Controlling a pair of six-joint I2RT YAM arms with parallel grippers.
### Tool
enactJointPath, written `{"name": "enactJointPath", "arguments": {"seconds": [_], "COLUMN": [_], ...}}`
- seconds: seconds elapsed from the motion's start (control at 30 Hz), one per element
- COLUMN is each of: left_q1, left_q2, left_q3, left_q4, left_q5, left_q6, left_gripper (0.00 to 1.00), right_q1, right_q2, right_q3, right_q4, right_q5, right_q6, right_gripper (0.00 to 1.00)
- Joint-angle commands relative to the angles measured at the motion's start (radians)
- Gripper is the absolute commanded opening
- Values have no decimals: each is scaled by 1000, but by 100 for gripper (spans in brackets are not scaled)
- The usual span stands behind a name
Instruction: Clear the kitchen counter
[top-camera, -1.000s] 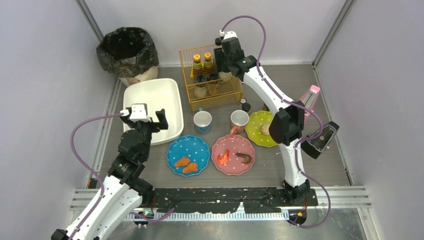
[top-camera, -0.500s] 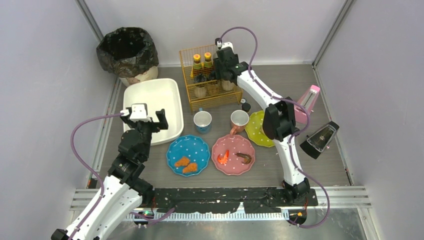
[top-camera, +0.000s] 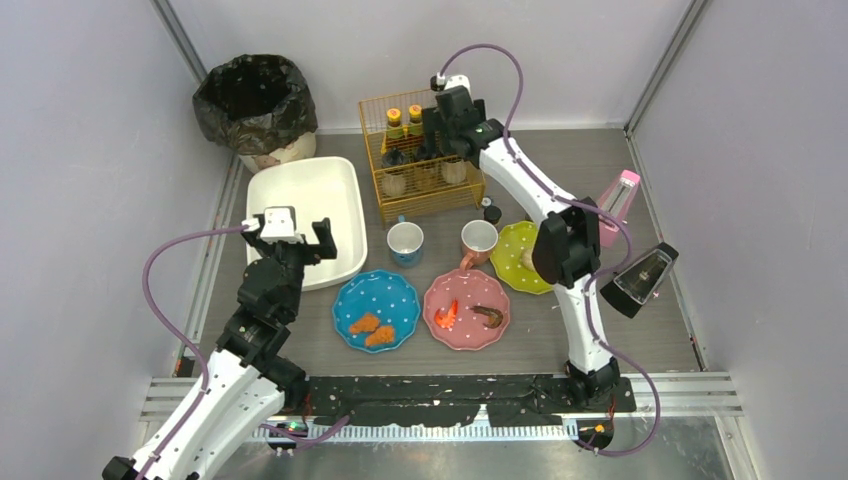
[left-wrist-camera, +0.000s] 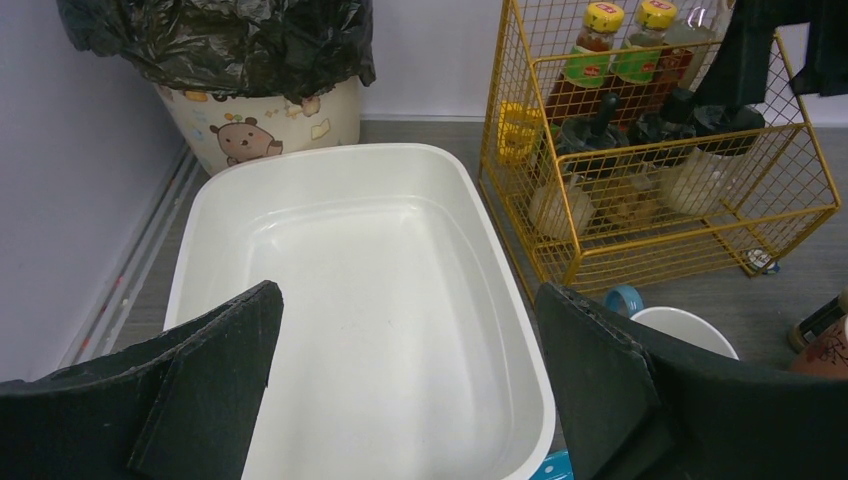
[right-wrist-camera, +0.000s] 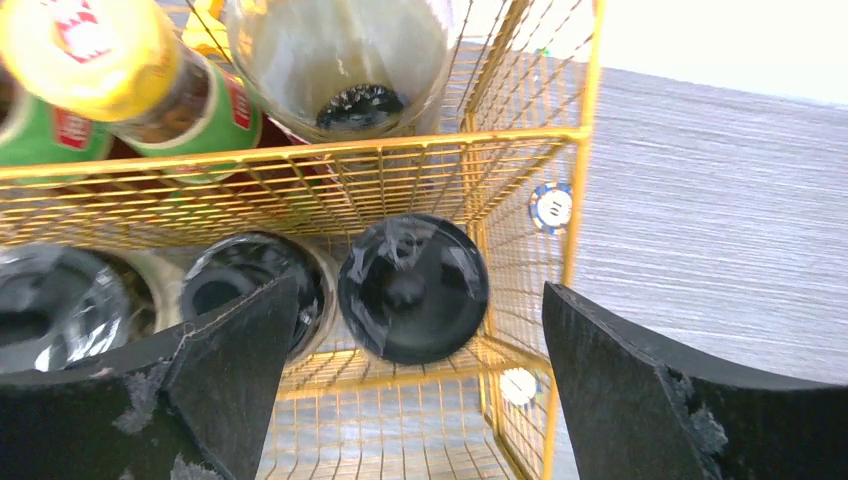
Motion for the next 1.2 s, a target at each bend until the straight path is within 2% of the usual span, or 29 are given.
{"name": "enactJointPath", "arguments": {"seconds": [0.0,0.2,0.43,0.63,0.87,1.0,1.07,1.17], "left_q1": [1,1,1,1,1,2,2,1], "left_q2": [2,3,11,19,25,25,25,25], "left_q3": [40,41,41,42,42,42,41,42], "left_q4": [22,22,22,21,21,21,22,22], "left_q5": [-7,-5,3,8,11,11,12,13], "left_q6": [12,11,5,0,-3,-3,-4,-4], "left_gripper": [99,99,99,99,99,99,99,99], "right_q1": [-3,-26,-123,-236,-303,-315,-315,-316], "right_q2": [-210,-348,-464,-500,-490,-501,-510,-520], "right_q3": [-26,-190,-427,-613,-745,-791,-811,-826], "right_q4": [27,16,-46,-57,-55,-40,-25,-19], "right_q5": [25,63,88,12,22,-8,-24,-32], "right_q6": [-23,-31,62,147,184,185,185,183], "right_gripper": [98,98,95,91,87,81,74,56]}}
